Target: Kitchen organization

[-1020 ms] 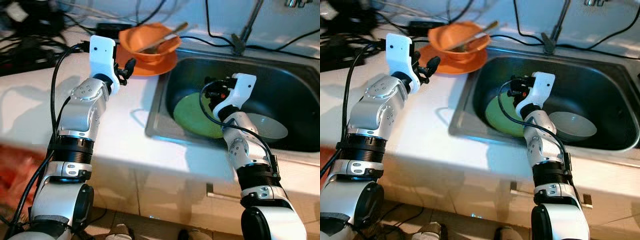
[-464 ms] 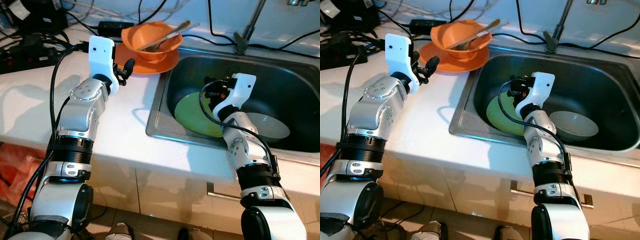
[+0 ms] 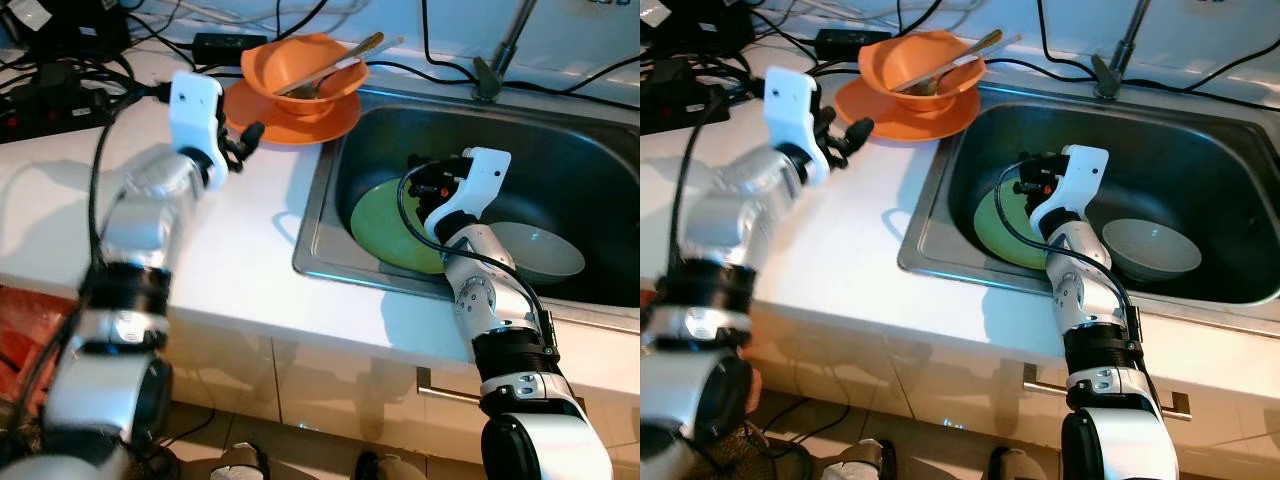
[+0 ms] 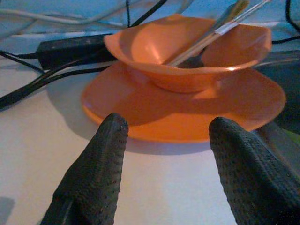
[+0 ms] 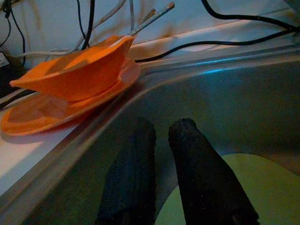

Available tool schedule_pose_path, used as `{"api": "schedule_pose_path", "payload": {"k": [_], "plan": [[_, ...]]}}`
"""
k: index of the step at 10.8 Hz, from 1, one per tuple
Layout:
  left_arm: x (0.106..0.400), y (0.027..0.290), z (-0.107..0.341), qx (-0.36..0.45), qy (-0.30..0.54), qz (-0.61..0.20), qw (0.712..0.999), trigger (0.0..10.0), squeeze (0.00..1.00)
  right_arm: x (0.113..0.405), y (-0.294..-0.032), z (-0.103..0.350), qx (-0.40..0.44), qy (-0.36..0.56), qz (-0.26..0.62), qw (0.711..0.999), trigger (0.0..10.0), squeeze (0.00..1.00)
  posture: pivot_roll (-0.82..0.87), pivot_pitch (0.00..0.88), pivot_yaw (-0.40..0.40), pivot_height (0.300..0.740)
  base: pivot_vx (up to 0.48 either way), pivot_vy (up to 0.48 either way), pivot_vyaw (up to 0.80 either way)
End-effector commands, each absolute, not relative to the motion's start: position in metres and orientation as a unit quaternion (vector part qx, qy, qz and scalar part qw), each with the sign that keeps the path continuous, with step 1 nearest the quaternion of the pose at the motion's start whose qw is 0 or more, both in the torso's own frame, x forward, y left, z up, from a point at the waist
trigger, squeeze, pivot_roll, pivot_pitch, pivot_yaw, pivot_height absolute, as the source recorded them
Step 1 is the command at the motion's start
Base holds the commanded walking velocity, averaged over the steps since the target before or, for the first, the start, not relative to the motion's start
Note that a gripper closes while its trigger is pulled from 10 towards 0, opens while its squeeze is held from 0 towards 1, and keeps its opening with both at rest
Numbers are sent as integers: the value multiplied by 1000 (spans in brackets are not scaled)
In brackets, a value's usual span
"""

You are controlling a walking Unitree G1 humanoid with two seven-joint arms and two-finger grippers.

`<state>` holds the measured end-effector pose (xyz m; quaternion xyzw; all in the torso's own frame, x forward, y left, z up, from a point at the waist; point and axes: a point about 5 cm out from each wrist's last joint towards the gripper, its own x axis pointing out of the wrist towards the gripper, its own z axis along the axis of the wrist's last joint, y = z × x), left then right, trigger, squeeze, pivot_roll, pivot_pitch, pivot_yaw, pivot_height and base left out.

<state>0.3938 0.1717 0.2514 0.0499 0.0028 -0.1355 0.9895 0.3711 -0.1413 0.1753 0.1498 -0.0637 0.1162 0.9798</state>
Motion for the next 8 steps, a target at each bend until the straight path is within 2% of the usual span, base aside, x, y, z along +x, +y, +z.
{"api": "schedule_pose_path", "payload": {"k": [1, 5, 8], "plan": [[396, 172, 254, 49, 4, -143, 988, 10000, 0, 370, -143, 176, 142, -64, 118, 981, 10000, 0, 53, 140, 3, 740, 0, 0, 0], [404, 163, 250, 65, 17, -163, 984, 10000, 0, 390, -164, 220, 73, -86, 108, 988, 10000, 0, 24, 135, -14, 740, 0, 0, 0], [405, 157, 243, 60, 28, -174, 982, 10000, 0, 393, -161, 221, 59, -77, 118, 988, 10000, 0, 25, 134, -16, 740, 0, 0, 0]]}}
